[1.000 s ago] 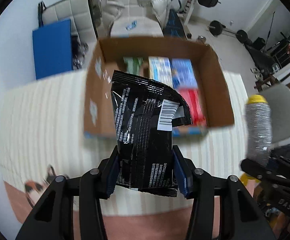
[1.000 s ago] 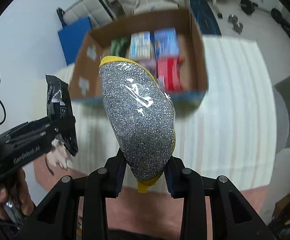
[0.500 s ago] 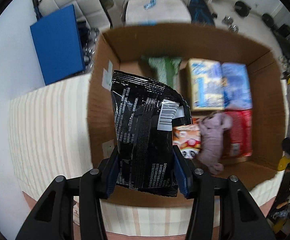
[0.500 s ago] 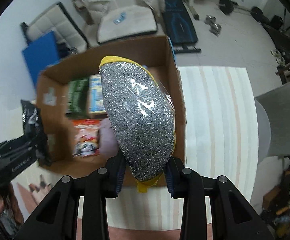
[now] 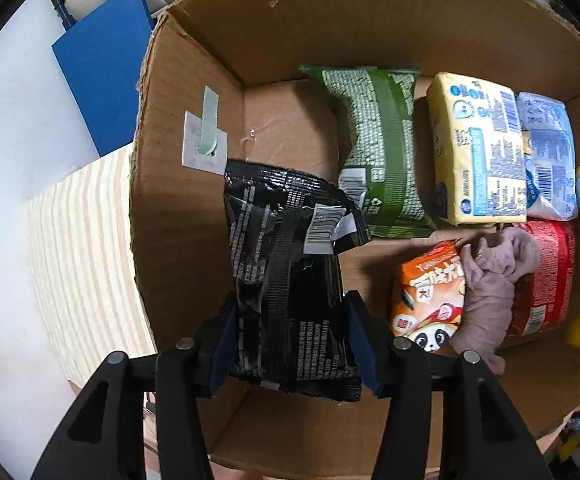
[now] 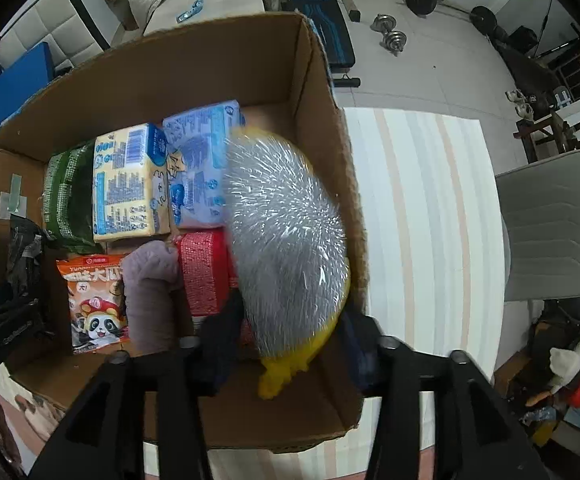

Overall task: Organize soft objects
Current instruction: 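Lower the black bag and sponge into the box and open both tools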

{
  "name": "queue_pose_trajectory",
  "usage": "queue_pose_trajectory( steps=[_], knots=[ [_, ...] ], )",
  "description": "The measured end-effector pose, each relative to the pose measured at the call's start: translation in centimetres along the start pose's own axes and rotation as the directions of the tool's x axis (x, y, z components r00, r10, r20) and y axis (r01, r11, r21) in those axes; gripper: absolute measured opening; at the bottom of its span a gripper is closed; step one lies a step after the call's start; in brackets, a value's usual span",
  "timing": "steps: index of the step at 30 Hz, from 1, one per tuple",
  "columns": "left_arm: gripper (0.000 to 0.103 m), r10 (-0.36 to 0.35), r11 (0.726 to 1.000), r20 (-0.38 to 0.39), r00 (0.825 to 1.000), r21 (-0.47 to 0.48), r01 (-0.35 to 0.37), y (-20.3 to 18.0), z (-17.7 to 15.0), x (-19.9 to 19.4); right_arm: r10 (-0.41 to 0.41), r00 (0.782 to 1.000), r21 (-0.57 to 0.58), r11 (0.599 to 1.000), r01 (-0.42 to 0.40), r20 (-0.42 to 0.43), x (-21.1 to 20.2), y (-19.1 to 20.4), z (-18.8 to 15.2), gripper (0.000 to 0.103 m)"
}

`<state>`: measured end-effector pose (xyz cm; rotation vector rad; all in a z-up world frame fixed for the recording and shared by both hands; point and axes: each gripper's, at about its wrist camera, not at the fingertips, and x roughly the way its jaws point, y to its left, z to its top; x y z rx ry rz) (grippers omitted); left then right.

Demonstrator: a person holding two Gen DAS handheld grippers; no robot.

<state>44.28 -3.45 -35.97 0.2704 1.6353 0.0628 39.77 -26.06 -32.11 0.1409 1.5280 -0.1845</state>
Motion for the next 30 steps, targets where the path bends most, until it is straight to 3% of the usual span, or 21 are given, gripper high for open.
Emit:
queue_pose_trajectory(
  steps=[7, 9, 13, 17, 18, 20, 24, 28, 30],
  knots=[
    [0.059, -0.031, 0.999, 0.043, 0.999, -0.025, 0.032, 0.6, 0.2, -2.3, -0.017, 1.0, -0.025, 1.0, 0.017, 0.001, -0.7, 0.6, -0.5, 0.067],
    [0.065, -0.054, 0.998, 0.052, 0.997, -0.031, 0.056, 0.9, 0.0, -2.8, -0.011, 1.0, -0.029, 1.0, 0.011, -0.006, -0.9, 0.6, -0.7, 0.067],
    [0.086, -0.123, 0.991, 0.078, 0.989, -0.048, 0.127, 1.8, -0.8, -4.1, 0.005, 1.0, -0.046, 0.999, -0.006, -0.003, -1.5, 0.8, -1.2, 0.081],
    [0.087, -0.152, 0.986, 0.12, 0.981, -0.05, 0.159, 1.8, -2.3, -5.2, 0.008, 1.0, -0.056, 0.998, -0.008, 0.005, -2.0, 1.0, -1.8, 0.083],
    [0.088, -0.158, 0.985, 0.124, 0.98, -0.054, 0.166, 2.2, -2.6, -5.4, 0.013, 1.0, -0.057, 0.998, -0.013, 0.006, -2.1, 1.0, -2.0, 0.088],
    [0.1, -0.168, 0.982, 0.126, 0.978, -0.063, 0.177, 2.7, -2.7, -5.2, 0.019, 1.0, -0.061, 0.998, -0.017, 0.019, -2.4, 1.1, -2.4, 0.092],
    [0.1, -0.182, 0.979, 0.142, 0.973, -0.069, 0.193, 2.7, -3.7, -5.3, 0.031, 0.999, -0.075, 0.997, -0.028, 0.027, -2.7, 1.4, -3.2, 0.092],
    [0.1, -0.21, 0.973, 0.158, 0.965, -0.068, 0.223, 2.7, -4.7, -5.6, 0.055, 0.998, -0.08, 0.995, -0.053, 0.026, -2.8, 1.9, -4.0, 0.103],
    [0.1, -0.215, 0.971, 0.162, 0.963, -0.066, 0.228, 2.4, -5.2, -5.6, 0.065, 0.998, -0.083, 0.995, -0.063, 0.021, -2.7, 2.1, -4.2, 0.103]
  ],
)
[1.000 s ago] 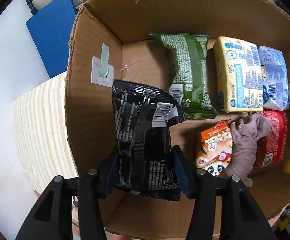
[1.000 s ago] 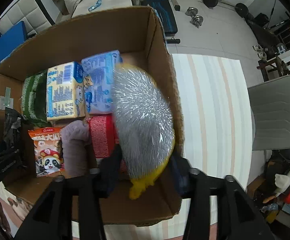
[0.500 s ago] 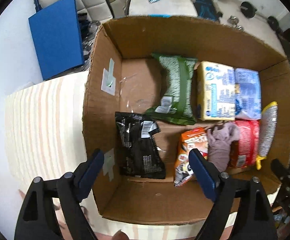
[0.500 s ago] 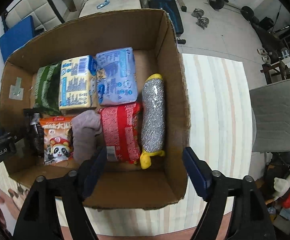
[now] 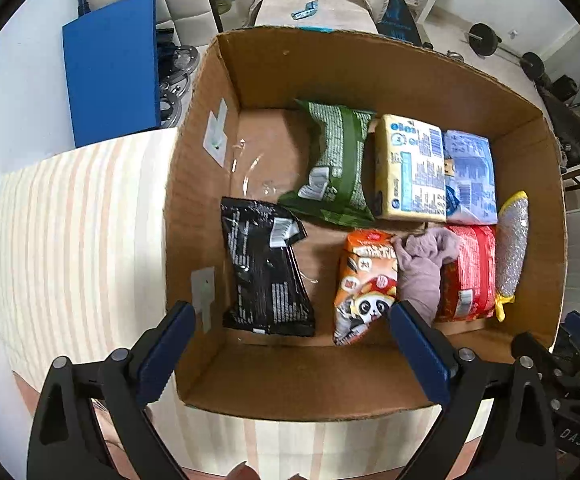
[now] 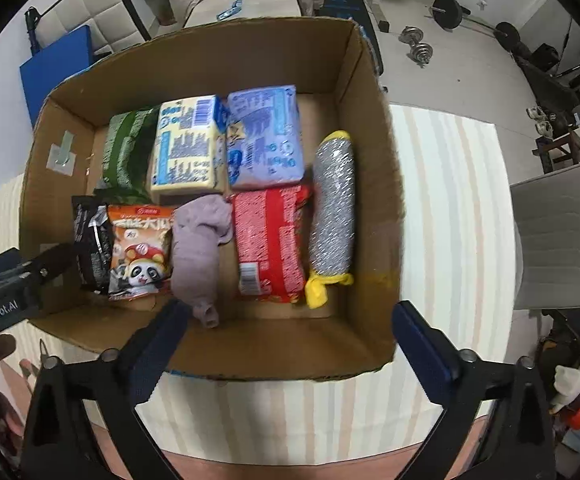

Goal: Organize soft objects

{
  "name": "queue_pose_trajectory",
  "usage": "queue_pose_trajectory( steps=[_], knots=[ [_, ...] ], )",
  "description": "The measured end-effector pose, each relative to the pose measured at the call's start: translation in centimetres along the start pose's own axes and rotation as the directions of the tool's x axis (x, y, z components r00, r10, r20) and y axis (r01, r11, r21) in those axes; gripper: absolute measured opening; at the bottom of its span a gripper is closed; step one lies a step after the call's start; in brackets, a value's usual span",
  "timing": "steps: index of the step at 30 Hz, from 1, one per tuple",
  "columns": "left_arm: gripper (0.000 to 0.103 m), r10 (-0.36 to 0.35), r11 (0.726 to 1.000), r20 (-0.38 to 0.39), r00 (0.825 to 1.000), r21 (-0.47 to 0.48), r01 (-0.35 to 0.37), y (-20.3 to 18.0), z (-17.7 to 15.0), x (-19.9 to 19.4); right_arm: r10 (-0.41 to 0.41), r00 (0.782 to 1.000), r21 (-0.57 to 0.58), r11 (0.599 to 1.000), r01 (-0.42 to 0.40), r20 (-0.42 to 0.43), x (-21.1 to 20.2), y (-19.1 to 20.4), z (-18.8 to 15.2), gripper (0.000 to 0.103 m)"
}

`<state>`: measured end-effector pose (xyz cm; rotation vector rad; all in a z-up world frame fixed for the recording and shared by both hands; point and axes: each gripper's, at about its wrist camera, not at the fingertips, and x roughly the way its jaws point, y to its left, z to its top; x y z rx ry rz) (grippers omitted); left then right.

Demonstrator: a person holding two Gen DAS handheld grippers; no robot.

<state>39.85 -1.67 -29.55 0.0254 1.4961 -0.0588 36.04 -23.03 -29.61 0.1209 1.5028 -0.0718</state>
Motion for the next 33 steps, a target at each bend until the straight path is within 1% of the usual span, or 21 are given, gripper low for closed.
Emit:
queue_pose_trajectory(
  steps=[3, 6, 9, 13, 16, 19, 22, 25, 27, 29, 33],
  knots=[
    [0.1, 0.007, 1.0, 0.008, 1.0, 0.015, -0.007, -0.4, -0.4, 0.2, 0.008, 1.0, 0.002, 1.0, -0.008, -0.002, 0.2, 0.2, -0.3, 0.103],
    [0.1, -0.014, 1.0, 0.0, 1.0, 0.022, 0.014, -0.6, -0.9, 0.4, 0.009, 1.0, 0.005, 1.0, -0.009, 0.001, 0.3, 0.3, -0.4, 0.103],
    [0.1, -0.004, 1.0, 0.009, 1.0, 0.03, 0.004, -0.8, -1.2, 0.3, 0.013, 1.0, 0.005, 1.0, -0.013, 0.002, 0.4, 0.4, -0.4, 0.103],
    [0.1, -0.002, 0.999, 0.022, 1.0, 0.032, 0.001, -0.8, -1.3, -0.2, 0.017, 1.0, 0.002, 1.0, -0.017, 0.006, 0.1, 0.5, -0.5, 0.103],
    [0.1, -0.002, 0.999, 0.043, 0.999, 0.033, 0.0, -0.9, -1.5, -1.2, 0.025, 1.0, 0.003, 1.0, -0.025, 0.014, -0.5, 0.5, -0.6, 0.103],
    [0.1, -0.017, 0.999, 0.075, 0.997, 0.031, 0.014, -1.1, -2.1, -3.0, 0.038, 0.999, 0.001, 0.999, -0.038, 0.029, -1.5, 0.4, -0.9, 0.103],
    [0.1, -0.034, 0.999, 0.123, 0.992, 0.036, 0.029, -1.5, -3.5, -5.8, 0.06, 0.996, -0.007, 0.998, -0.059, 0.059, -3.3, 0.2, -1.7, 0.103],
    [0.1, -0.043, 0.999, 0.174, 0.984, 0.033, 0.037, -1.8, -5.4, -8.9, 0.094, 0.99, -0.014, 0.996, -0.093, 0.102, -6.0, -0.1, -3.3, 0.103],
    [0.1, -0.04, 0.999, 0.219, 0.975, 0.042, 0.031, -2.1, -6.8, -11.1, 0.104, 0.985, -0.02, 0.995, -0.102, 0.141, -8.0, -0.4, -4.7, 0.103],
    [0.1, -0.036, 0.999, 0.252, 0.967, 0.044, 0.026, -2.4, -8.2, -12.9, 0.121, 0.978, -0.03, 0.993, -0.117, 0.173, -9.9, -0.7, -6.0, 0.103],
    [0.1, -0.015, 0.998, 0.318, 0.948, 0.057, -0.003, -3.0, -11.2, -16.4, 0.13, 0.964, -0.048, 0.991, -0.122, 0.233, -13.7, -1.4, -9.2, 0.103]
  ],
)
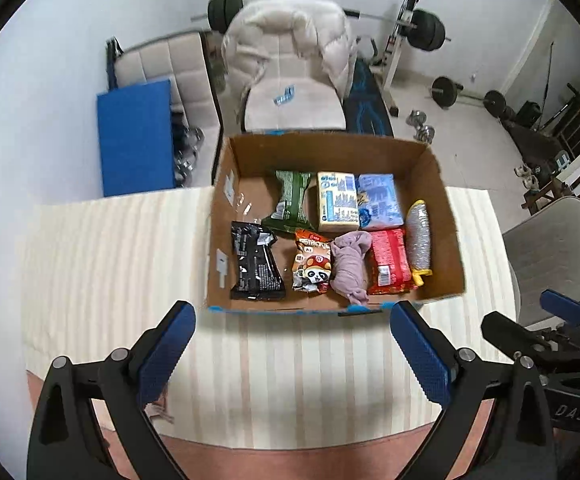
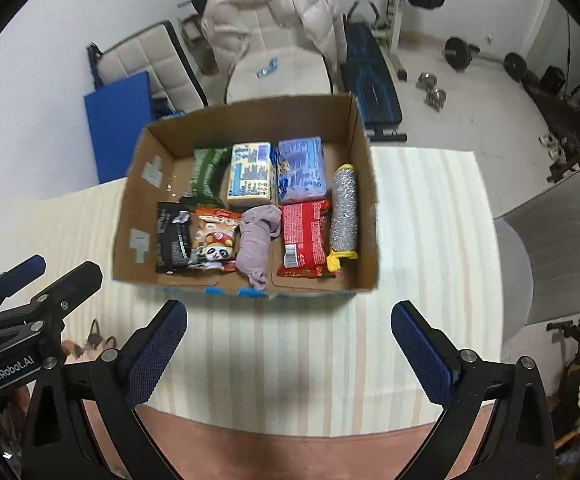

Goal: Organize soft objects

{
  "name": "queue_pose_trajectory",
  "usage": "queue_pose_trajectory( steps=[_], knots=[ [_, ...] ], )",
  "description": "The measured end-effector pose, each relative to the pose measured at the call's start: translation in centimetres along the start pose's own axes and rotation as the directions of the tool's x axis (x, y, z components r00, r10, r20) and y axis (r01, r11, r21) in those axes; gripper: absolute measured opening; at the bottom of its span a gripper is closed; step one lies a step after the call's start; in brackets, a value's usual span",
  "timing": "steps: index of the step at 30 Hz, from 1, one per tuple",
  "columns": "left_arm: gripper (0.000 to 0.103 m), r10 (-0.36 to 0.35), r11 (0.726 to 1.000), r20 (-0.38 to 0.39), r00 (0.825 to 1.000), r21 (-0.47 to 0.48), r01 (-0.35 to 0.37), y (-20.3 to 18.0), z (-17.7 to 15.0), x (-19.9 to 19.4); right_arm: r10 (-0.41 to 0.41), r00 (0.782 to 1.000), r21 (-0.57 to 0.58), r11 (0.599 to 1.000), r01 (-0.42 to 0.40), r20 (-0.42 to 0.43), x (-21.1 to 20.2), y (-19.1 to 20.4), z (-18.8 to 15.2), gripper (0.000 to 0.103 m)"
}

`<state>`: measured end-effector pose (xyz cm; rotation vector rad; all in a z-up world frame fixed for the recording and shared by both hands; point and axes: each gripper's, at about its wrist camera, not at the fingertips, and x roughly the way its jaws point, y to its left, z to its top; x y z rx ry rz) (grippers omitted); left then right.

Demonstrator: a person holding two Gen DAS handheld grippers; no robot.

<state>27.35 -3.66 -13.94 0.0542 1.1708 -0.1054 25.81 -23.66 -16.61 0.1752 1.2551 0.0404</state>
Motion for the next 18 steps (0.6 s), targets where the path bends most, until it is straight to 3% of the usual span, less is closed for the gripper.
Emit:
queue_pose_trajectory(
  steps=[8, 18],
  knots=[
    [0.1, -0.017, 0.999, 0.081, 0.997, -0.029, 0.019, -0.9, -3.9, -8.2, 0.025, 0.993, -0.016, 1.0, -0.023, 0.117, -9.1, -0.6, -4.9, 0.103],
    [0.1, -0.021, 0.999, 0.114, 0.993, -0.034, 0.025, -2.0, -7.5, -14.6, 0.038, 0.976, -0.042, 0.999, -0.03, 0.215, -17.5, -1.2, -9.7, 0.103]
  ],
)
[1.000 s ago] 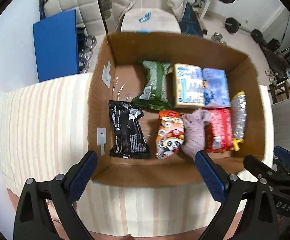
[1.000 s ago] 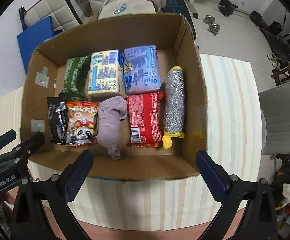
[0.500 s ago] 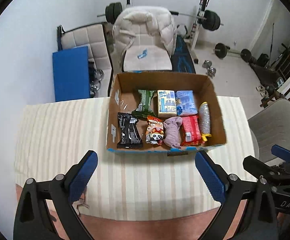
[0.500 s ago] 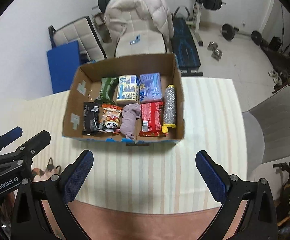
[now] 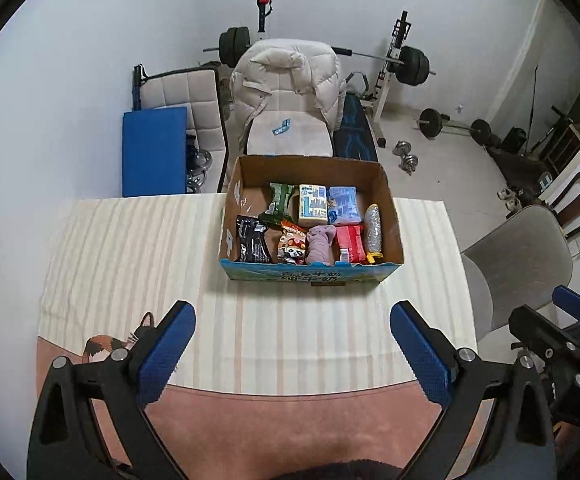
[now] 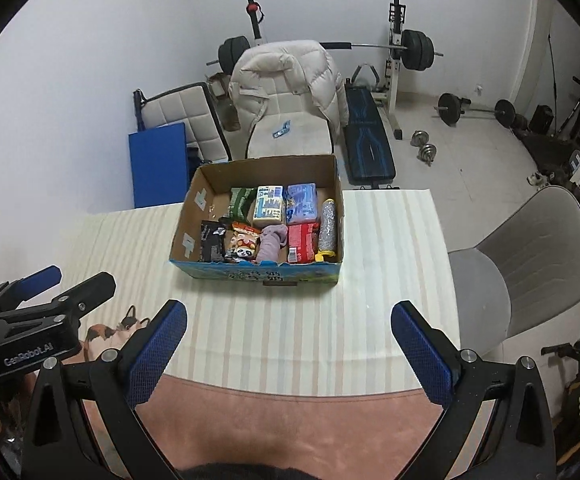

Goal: Organize soft objects

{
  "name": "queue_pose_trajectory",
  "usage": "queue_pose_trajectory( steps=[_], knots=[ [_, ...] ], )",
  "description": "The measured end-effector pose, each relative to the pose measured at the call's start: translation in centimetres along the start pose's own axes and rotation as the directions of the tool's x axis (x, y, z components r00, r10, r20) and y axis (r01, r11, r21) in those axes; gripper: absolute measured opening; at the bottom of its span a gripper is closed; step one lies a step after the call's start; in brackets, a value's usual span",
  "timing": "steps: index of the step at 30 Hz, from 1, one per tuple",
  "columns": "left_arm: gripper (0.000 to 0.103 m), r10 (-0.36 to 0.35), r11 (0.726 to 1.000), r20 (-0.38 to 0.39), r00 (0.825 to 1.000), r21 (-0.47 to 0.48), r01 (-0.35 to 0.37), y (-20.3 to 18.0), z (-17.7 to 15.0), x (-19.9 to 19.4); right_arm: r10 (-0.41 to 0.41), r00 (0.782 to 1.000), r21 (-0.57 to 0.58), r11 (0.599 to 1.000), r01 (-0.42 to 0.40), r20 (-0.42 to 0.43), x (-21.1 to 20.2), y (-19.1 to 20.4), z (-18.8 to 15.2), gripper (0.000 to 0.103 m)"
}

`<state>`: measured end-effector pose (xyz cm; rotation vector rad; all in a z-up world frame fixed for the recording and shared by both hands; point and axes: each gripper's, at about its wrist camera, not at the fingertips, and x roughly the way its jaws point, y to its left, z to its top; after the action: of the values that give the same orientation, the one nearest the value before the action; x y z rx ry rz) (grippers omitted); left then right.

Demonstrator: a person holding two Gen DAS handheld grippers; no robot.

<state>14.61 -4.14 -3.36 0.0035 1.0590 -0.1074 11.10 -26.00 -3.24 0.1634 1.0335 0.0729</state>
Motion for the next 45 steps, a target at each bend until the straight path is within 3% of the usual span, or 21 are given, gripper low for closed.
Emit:
queue_pose_trajectory(
  steps=[7, 14, 27, 45],
  knots=[
    [0.1, -0.015, 1.0, -0.001, 1.0, 0.0, 0.015, -0.7, -0.9, -3.1, 0.02, 0.999, -0.016, 1.0, -0.019, 0.03, -4.2, -0.2, -1.0, 0.103],
    [0.1, 0.034, 0.999, 0.044, 0.998, 0.017, -0.034, -1.3, -1.2, -5.2, 0.002, 0.998, -0.038, 0.999, 0.001, 0.063, -6.4, 0.3, -0.9, 0.103],
    [0.1, 0.074, 0.997, 0.129, 0.989, -0.024, -0.071, -0.2, 0.4, -6.0, -0.044, 0.996, -0.033, 0.998, 0.047, 0.078, -5.4, 0.9, 0.6, 0.103],
    [0.1, 0.056, 0.998, 0.136, 0.989, -0.015, -0.054, -0.2, 0.0, -7.0, -0.068, 0.99, -0.036, 0.997, 0.073, 0.125, -7.5, 0.8, 0.9, 0.103]
  ],
)
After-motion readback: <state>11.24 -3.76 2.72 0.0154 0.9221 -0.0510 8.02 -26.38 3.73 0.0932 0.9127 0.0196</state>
